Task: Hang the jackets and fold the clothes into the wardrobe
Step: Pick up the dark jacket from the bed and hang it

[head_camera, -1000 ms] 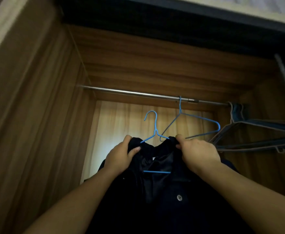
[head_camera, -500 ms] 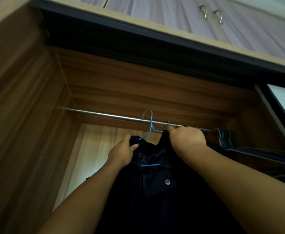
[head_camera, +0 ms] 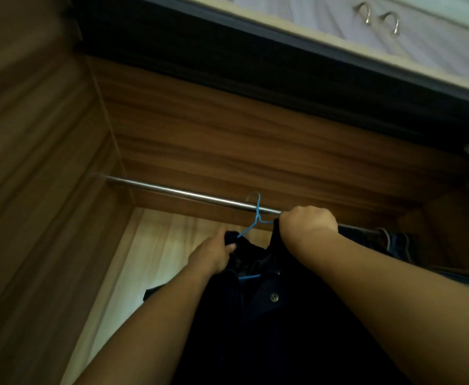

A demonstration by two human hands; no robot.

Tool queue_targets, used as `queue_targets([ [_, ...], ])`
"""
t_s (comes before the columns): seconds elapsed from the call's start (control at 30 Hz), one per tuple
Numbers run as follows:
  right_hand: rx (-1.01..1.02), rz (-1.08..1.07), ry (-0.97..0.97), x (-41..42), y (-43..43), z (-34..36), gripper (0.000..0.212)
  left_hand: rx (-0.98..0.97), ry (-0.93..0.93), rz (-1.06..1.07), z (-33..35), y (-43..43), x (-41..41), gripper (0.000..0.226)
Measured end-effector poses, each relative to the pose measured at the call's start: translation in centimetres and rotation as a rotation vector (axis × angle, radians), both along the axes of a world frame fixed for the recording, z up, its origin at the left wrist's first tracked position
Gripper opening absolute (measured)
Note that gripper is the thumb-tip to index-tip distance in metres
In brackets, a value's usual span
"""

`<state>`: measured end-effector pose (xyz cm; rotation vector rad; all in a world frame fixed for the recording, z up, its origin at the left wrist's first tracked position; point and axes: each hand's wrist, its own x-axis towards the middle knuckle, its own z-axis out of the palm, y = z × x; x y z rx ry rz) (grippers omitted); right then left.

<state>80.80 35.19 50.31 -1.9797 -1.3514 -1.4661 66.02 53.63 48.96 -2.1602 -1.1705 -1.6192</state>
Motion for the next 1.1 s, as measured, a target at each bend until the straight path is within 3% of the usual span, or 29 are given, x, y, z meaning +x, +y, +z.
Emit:
queue_targets([
  [0.07, -0.027, 0.001, 0.012, 0.0, 0.9, -1.0, 0.035, -0.049, 0.023, 0.017, -1.5, 0.8, 0.3, 0.045],
  [0.17, -0.048, 0.065, 0.004, 0.7, 1.8, -2.4, 0.035, -0.026, -0.001, 0.015, -3.5, 1.3, 0.4, 0.034],
  [0.3, 0.056, 0.111, -0.042, 1.6, 2.0, -3.9, 0.032, 0.035, -0.085, 0.006, -4.8, 0.5, 0.0, 0.029],
  [0.5, 0.185, -0.089, -0.254, 1.3, 2.3, -7.0, 0.076, -0.031, -0.128, 0.029, -7.1, -1.2, -0.2, 0.035],
  [0.63, 0.137, 0.017, -0.023, 0.4, 2.8, -8.5, 0.104, -0.095, -0.073, 0.138, -8.6, -1.8, -0.5, 0.04],
  [0.73, 0.106, 0.093, 0.086, 0.3, 3.3, -9.0, 0.099, -0.145, -0.062, 0.162, -9.6, -2.3, -0.9, 0.04],
  [0.93, 0.231, 0.374, 0.098, -0.1, 4.2, -10.5, 0.069, -0.167, 0.019, 0.14, -10.7, -2.9, -2.0, 0.036],
  [1.1, 0.252, 0.654, 0.302, -0.4, 4.6, -11.7, 0.064, -0.194, 0.077, -0.083, -11.6, -3.7, -0.5, 0.028],
])
